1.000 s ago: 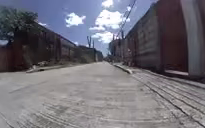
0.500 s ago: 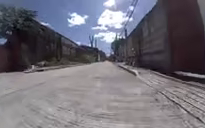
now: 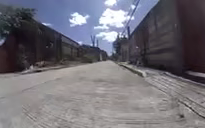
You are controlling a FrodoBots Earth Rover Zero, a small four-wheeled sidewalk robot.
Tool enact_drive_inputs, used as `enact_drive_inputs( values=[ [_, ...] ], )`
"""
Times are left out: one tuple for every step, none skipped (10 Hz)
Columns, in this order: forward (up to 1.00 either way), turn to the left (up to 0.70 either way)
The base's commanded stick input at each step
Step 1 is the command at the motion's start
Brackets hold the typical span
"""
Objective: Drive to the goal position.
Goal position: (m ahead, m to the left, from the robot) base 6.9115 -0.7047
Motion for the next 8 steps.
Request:
enact_drive_inputs(
  values=[
    [1.0, 0.0],
    [1.0, 0.0],
    [1.0, 0.0],
    [1.0, 0.0],
    [1.0, 0.0],
    [1.0, 0.0],
    [1.0, 0.0],
    [1.0, 0.0]
  ],
)
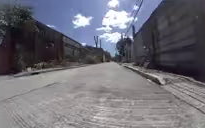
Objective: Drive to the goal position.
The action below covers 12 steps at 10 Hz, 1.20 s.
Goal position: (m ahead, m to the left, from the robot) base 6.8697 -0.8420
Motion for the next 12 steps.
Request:
enact_drive_inputs(
  values=[
    [1.0, 0.0],
    [1.0, 0.0],
    [1.0, 0.0],
    [1.0, 0.0],
    [1.0, 0.0],
    [1.0, 0.0],
    [1.0, -0.25],
    [1.0, -0.4],
    [1.0, -0.4],
    [1.0, -0.4],
    [1.0, -0.4],
    [1.0, -0.4]
  ],
)
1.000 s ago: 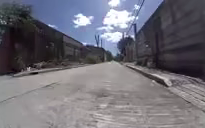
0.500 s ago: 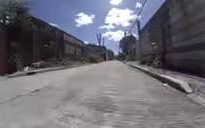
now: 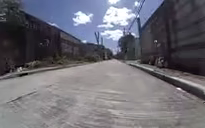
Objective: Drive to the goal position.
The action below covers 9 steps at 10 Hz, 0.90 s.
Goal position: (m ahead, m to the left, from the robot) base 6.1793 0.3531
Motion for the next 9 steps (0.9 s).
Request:
enact_drive_inputs(
  values=[
    [1.0, -0.4],
    [1.0, -0.22],
    [1.0, 0.02],
    [1.0, 0.0],
    [1.0, 0.0],
    [1.0, 0.01],
    [1.0, 0.04],
    [1.0, 0.03],
    [1.0, 0.0]
  ],
)
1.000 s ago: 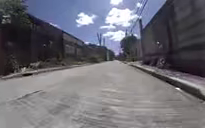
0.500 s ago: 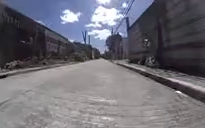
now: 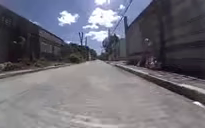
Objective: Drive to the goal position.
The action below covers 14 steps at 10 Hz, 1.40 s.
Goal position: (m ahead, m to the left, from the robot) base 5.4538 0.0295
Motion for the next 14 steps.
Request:
enact_drive_inputs(
  values=[
    [1.0, 0.0],
    [1.0, 0.1],
    [1.0, 0.03],
    [1.0, 0.07],
    [1.0, 0.13],
    [1.0, 0.15],
    [1.0, 0.07],
    [1.0, -0.27],
    [1.0, -0.4],
    [1.0, -0.4],
    [1.0, -0.4],
    [1.0, -0.4],
    [1.0, -0.23],
    [1.0, 0.0]
  ],
)
